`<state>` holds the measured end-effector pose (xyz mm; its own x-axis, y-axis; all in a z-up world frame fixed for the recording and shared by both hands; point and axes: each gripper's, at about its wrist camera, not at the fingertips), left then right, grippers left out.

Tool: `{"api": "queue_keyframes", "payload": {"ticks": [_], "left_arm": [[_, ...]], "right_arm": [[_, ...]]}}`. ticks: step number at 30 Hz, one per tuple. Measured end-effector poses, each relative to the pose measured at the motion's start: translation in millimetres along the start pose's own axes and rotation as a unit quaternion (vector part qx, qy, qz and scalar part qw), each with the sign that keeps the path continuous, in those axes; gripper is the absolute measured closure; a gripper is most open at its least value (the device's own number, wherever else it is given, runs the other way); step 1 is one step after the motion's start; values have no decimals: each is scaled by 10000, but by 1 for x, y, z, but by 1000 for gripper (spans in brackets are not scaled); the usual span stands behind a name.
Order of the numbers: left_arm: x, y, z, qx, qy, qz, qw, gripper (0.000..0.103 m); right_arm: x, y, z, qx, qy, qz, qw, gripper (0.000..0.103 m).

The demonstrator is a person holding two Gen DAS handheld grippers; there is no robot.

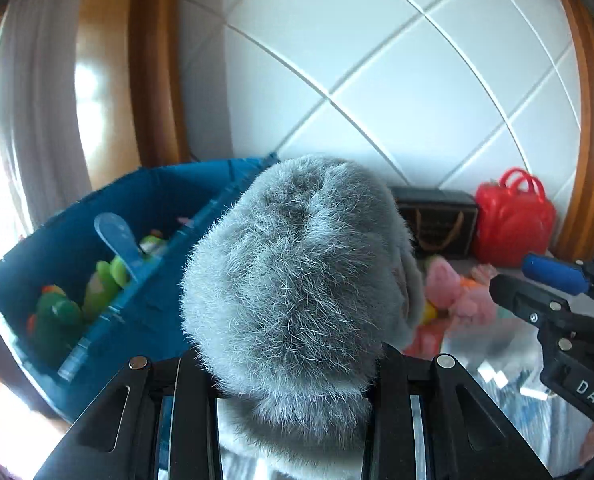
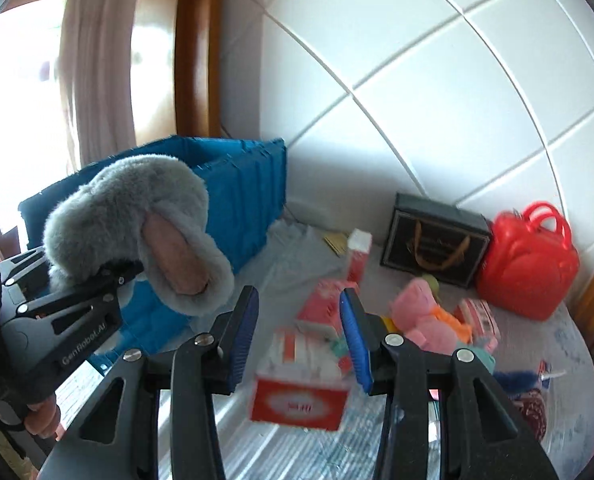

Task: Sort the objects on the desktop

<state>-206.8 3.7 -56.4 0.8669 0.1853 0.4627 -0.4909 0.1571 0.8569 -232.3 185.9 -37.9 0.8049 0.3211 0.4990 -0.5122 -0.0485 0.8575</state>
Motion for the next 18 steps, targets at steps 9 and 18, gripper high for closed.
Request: {"api": "queue_keyframes", "payload": {"ticks": [9,18], "left_arm": [[20,3,81,102,457,-113,9988,72],[-12,-39,15,-573,-824,466,9939,72]], "right_arm": [[-23,15,60,85,26,65,9999,71],[-86,-92,7,-1062,-708,1672,9776,71]]}}
Point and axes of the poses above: each gripper's, at about its wrist camera, not at the fingertips, and x roughly against the way its jaws point, z to its left, y to its top, and after that the axes turned 12 degrees about -x, right-handed
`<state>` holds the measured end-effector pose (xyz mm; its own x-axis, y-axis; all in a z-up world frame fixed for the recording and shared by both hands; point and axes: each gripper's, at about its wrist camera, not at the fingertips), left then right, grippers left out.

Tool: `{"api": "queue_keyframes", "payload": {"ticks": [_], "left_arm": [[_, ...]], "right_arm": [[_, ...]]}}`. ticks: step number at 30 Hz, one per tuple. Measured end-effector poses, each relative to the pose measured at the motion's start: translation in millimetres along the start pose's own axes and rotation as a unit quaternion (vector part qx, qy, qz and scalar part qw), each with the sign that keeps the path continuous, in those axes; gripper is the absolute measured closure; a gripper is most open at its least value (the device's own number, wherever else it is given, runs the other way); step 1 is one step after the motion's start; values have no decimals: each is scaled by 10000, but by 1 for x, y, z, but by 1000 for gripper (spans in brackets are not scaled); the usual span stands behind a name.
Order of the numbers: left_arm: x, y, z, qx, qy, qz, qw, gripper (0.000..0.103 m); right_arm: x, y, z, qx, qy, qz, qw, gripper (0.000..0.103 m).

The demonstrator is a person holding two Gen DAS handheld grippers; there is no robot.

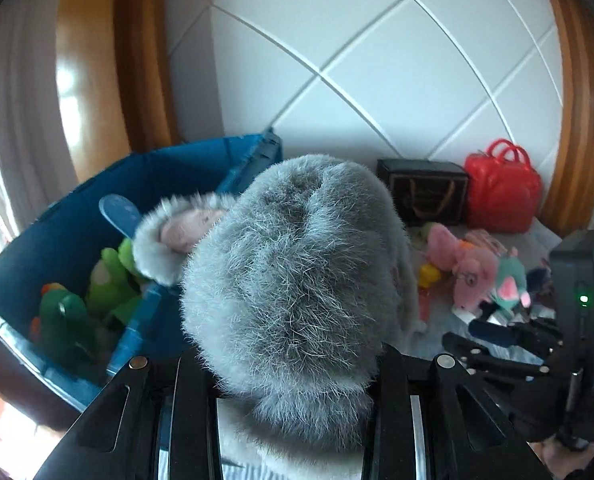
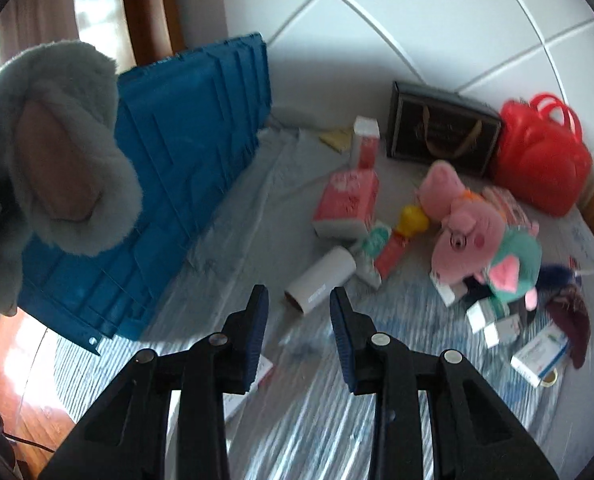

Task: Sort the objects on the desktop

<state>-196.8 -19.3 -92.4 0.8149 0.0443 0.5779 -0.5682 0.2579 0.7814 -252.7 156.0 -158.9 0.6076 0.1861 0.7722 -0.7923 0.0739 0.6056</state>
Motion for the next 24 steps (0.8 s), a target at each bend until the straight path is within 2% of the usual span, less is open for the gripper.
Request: {"api": "queue_keyframes", "payload": {"ticks": [4,7,9,12,15,18,20,22,23,24], "left_arm": [[-27,-26,-36,-315,-548,309,9975,72],[-53,-63,-56,-502,-510,758,9945,72],[-68,-89,-64,-585,-286,1010,9928,72],[-91,-122,-67,-752,468,1358,9868,73],[-119,-146,-68,-783,677,1734,9794,73],[-147,-174,-74,-444,236,2318,9715,74],[-136,-180,-88,-378,7,2106,9769,76],[-124,-184,-97,-95,-676,2070,9760,76],[-119,-185,-98,-48,-779,2059,9755,76],[-115,-187,-97,-87,-718,2044,9762,76]], "right_arm": [[-18,-39,-26,-454,-330,393,9977,71],[-25,-63,-38,-625,-420,634,9951,71],[-31,-74,-39,-560,-427,780,9945,71],[-41,-84,-38,-453,-337,954,9938,71],[-48,-93,-36,-428,-238,1058,9932,71],[-56,-104,-36,-346,-201,1175,9923,71],[-60,-108,-34,-312,-194,1231,9917,71],[-65,-113,-32,-311,-138,1306,9908,71],[-68,-115,-30,-300,-107,1348,9904,71],[-73,-118,-26,-287,-74,1394,9898,71]]}}
Point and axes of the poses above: each gripper's, at about its wrist camera, not at the fingertips, and x roughly against the way its jaws point, z to its left, y to its top, and after that the axes turned 12 degrees about -x, right-handed
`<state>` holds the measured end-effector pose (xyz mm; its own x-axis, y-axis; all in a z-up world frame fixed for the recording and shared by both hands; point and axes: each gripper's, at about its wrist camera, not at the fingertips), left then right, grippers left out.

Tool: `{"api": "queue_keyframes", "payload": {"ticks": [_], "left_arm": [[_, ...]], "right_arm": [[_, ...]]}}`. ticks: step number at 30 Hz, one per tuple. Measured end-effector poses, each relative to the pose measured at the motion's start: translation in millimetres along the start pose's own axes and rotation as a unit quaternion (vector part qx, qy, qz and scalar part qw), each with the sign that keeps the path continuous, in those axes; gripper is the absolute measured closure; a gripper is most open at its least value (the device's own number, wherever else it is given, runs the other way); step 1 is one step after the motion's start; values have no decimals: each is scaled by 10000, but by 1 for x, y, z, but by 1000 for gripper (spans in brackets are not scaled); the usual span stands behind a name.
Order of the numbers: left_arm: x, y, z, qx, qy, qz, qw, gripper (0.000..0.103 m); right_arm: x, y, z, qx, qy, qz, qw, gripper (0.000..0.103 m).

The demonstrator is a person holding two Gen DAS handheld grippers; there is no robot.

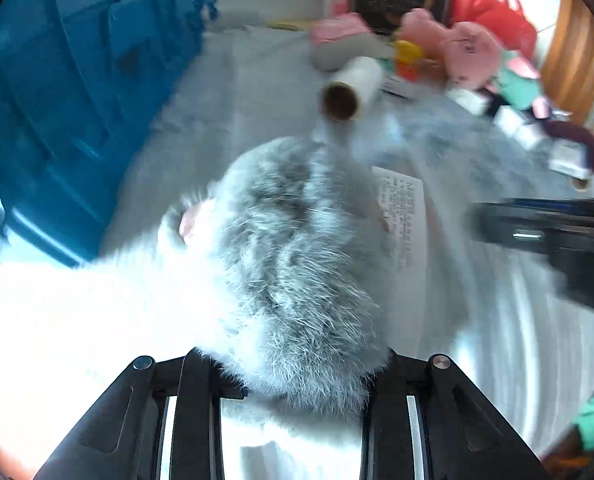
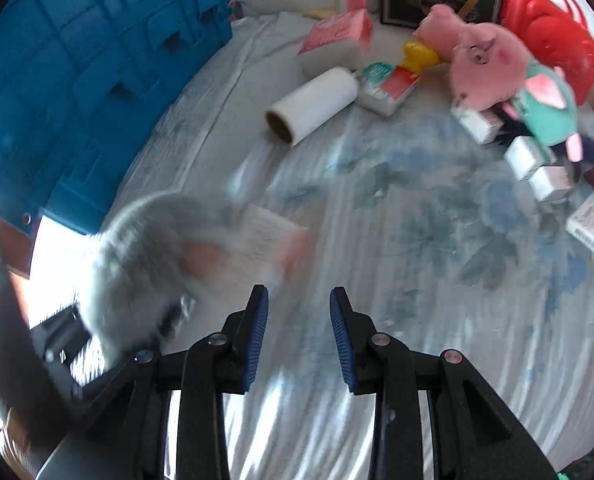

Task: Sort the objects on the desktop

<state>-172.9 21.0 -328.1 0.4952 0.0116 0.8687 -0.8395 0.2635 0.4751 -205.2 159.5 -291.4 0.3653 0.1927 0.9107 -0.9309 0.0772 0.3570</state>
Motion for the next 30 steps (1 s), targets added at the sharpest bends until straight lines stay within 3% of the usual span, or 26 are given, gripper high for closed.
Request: {"api": "queue_keyframes", "payload": {"ticks": [5,10,11,17,22,30], "left_arm": [[10,-4,29,-12,406,-6,9992,76],[4,-1,46,-236,268,-65,9993,76],[4,-5,46,-281,213,-85,9993,76],[-4,0,41,-616,-12,-143,9980,77],[-11,6,38,-783,-28,-213,9967,78],[5,19,35,-835,-164,-431,9954,81]], "right_arm": [[-21,-9,20,-92,-10,139,9999,71],[-27,-12,25,-438,-418,1,9982,47],[-29,-13,25,-524,-457,14,9976,46],[-44,-20,23,-934,-471,77,9945,47],[-47,-23,29,-955,-630,-4,9934,57],[-23,-25,33,-1000,-622,-212,9928,60]]}}
Point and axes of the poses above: each gripper's, at about its wrist camera, not at the fingertips, and x roughly against the way its jaws point, z to its left, y to its top, and after that the axes turned 12 degrees about -x, right-handed
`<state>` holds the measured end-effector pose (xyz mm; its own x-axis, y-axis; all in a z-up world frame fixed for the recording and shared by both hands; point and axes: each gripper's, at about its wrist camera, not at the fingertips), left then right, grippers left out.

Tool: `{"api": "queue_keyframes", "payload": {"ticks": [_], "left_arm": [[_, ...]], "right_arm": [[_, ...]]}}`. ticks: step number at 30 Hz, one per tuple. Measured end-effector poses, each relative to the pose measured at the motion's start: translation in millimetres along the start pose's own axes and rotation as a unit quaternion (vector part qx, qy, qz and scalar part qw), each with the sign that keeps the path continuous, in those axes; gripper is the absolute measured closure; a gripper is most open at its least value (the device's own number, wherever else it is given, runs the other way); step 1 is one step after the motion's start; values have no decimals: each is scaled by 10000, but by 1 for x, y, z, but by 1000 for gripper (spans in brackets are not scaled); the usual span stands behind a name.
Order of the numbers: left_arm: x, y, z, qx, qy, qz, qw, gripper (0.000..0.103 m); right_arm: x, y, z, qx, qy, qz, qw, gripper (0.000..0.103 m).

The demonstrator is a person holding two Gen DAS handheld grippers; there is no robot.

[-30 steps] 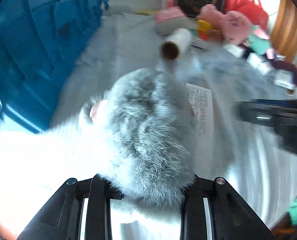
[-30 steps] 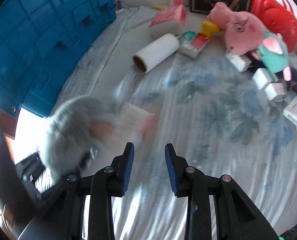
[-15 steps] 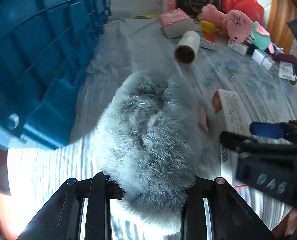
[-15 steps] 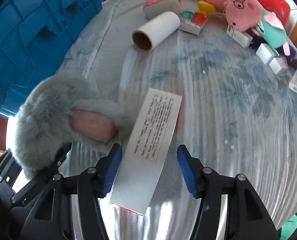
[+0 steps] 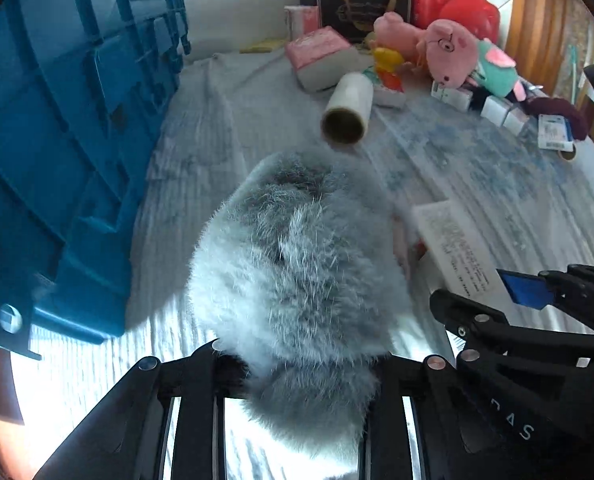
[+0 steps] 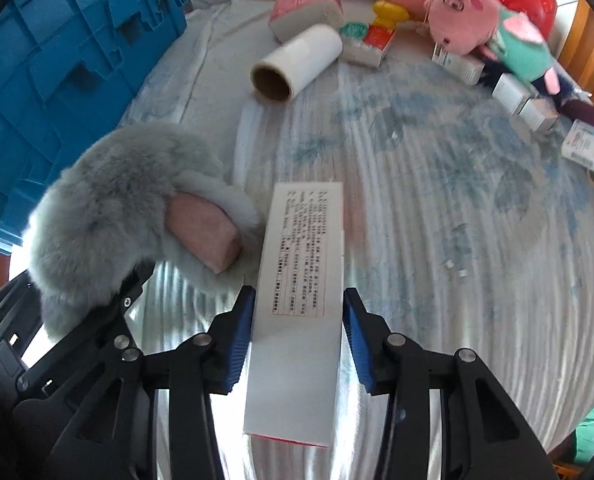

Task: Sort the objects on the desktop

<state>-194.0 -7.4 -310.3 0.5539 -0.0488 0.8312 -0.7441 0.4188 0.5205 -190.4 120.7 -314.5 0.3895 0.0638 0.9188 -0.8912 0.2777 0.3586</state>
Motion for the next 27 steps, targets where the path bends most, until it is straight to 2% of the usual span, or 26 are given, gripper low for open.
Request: {"api": "queue_keyframes", "payload": {"ticks": [7,13,20,24,27], "left_arm": [[53,25,0,93,109,-583,9982,81],[120,60,-5,178,386,-1321,9903,81],[207,103,3,503,995,-2141,9704,81],[246,110,33,789,1360,-2393,9581,81],[266,104,66,1001,1638,-2497,9491,81]], "right_arm": [[62,14,-2,113,47,-637,9979,60],[139,37,-10,361,168,-1433,9889,60],[229,71,-2,945,556,-2416,9642,60],[272,84,26,1296,964,-2860,9445,60],[291,87,58,1573,1310,-3009,9314,60]]}}
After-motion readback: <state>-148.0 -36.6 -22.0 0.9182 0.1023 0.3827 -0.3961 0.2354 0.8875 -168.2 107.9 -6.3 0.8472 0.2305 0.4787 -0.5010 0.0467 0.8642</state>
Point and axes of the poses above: each gripper's, at about its wrist camera, not at the fingertips, and x roughly against the way its jaws point, z to its left, y to its top, and after that the axes turned 12 degrees about -x, right-handed
